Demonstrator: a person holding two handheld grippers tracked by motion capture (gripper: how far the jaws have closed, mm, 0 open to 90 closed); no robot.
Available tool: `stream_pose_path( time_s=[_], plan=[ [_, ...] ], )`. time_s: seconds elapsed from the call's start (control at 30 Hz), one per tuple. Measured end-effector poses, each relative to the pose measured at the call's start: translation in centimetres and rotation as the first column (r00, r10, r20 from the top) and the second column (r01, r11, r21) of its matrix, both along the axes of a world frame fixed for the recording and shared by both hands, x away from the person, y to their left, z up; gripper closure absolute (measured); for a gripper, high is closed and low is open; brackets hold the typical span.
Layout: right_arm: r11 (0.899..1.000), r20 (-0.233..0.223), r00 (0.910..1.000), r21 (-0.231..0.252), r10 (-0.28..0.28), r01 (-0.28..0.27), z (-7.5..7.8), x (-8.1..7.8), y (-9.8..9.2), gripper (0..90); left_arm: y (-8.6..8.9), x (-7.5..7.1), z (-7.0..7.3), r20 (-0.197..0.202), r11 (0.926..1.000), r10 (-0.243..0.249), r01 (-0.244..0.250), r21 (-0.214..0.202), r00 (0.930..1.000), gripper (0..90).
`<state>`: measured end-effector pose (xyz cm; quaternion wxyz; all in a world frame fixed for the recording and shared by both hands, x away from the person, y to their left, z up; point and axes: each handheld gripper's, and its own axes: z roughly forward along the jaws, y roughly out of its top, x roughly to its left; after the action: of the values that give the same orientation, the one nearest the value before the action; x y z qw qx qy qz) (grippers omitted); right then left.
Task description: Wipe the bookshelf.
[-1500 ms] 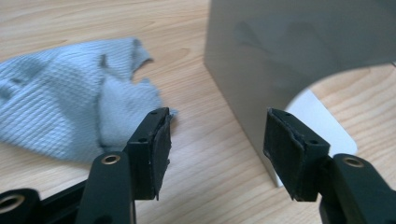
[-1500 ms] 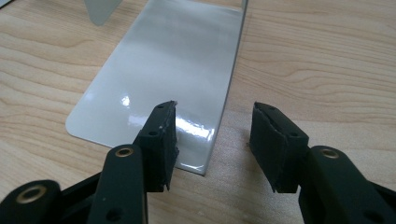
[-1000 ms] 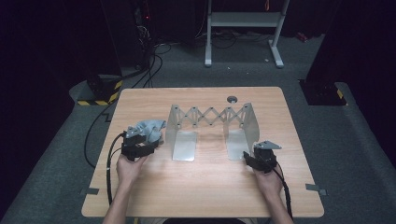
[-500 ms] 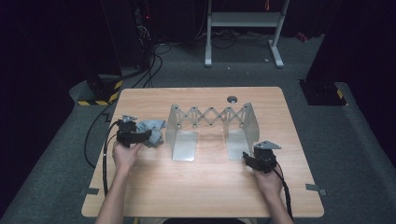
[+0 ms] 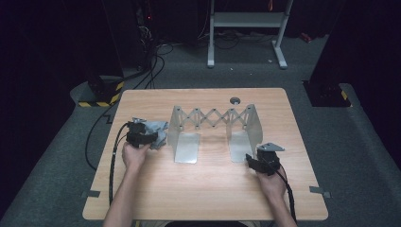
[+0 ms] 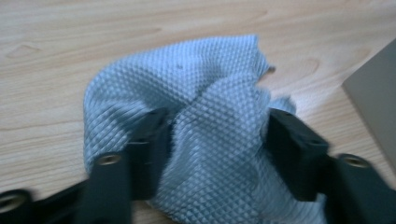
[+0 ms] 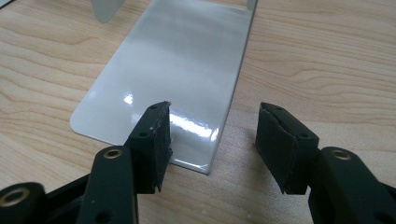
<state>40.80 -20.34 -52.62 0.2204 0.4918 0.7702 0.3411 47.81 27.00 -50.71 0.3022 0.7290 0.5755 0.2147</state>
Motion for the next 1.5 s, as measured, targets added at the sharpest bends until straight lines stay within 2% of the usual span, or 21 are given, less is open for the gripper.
stream_pose_path(
  time_s=[0.03,0.07,0.13,0.23,0.3,0.4,0.5,0.67,0.73,0.93,1.03,1.17,1.27,1.5],
  plan=[
    [1.000,0.000,1.0000,0.000,0.000,0.000,0.0,0.0,0.0,45.4,0.0,0.1,-0.3,-0.013,0.9999,-0.010,0.010,0.001,0.9999,56.2],
    [1.000,0.000,1.0000,0.000,0.000,0.000,0.0,0.0,0.0,45.4,0.0,0.1,-0.6,-0.015,0.9997,-0.021,0.021,-0.013,0.9997,56.2],
    [1.000,-0.002,1.0000,0.001,-0.001,0.001,0.0,0.0,0.0,45.1,0.1,0.1,-0.6,-0.015,0.9990,-0.025,0.024,-0.038,0.9996,63.8],
    [1.000,-0.001,1.0000,0.000,0.002,-0.002,0.0,0.0,0.0,45.0,-0.3,-0.2,-0.7,0.000,0.9988,-0.043,0.043,-0.024,0.9991,73.7],
    [1.000,-0.001,1.0000,0.000,0.003,-0.003,0.0,0.0,0.0,44.9,-0.5,-0.3,-0.6,-0.004,0.9987,-0.047,0.046,-0.023,0.9989,76.5],
    [1.000,-0.001,1.0000,-0.001,0.003,-0.003,0.0,0.0,0.0,44.9,-0.7,-0.5,-0.5,-0.010,0.9973,-0.072,0.072,-0.017,0.9973,77.9],
    [1.000,-0.002,1.0000,0.000,0.001,-0.001,0.0,-0.1,0.0,44.9,-1.0,-1.0,-0.5,-0.013,0.9933,-0.111,0.111,-0.032,0.9937,78.7],
    [1.000,-0.002,1.0000,0.000,0.002,-0.002,0.0,-0.1,0.0,44.8,-1.3,-1.8,-0.3,-0.006,0.9886,-0.142,0.141,-0.052,0.9899,78.8],
    [1.000,-0.002,1.0000,0.000,0.001,-0.001,0.0,-0.1,0.0,44.7,-1.6,-2.0,-0.2,-0.011,0.9863,-0.160,0.159,-0.044,0.9871,78.8],
    [1.000,-0.002,1.0000,0.001,0.001,-0.001,0.0,-0.1,0.0,44.9,-2.6,-3.2,0.4,0.009,0.9734,-0.219,0.219,-0.068,0.9757,78.8],
    [1.000,-0.001,1.0000,0.000,0.004,-0.004,0.0,-0.1,0.0,45.3,-3.0,-4.0,0.5,0.003,0.9668,-0.241,0.241,-0.085,0.9704,78.8],
    [1.000,0.001,1.0000,0.000,0.008,-0.008,0.0,-0.1,0.0,46.2,-3.3,-4.6,0.6,0.000,0.9634,-0.253,0.252,-0.093,0.9676,78.8],
    [1.000,0.004,0.9998,0.001,0.021,-0.021,0.0,-0.1,0.1,50.3,-3.8,-5.2,0.6,0.006,0.9559,-0.273,0.272,-0.110,0.9620,78.8],
    [0.999,0.004,0.9990,0.003,0.046,-0.046,0.0,0.0,0.5,52.8,-4.0,-5.5,0.7,0.006,0.9542,-0.276,0.274,-0.119,0.9612,78.7]
  ],
)
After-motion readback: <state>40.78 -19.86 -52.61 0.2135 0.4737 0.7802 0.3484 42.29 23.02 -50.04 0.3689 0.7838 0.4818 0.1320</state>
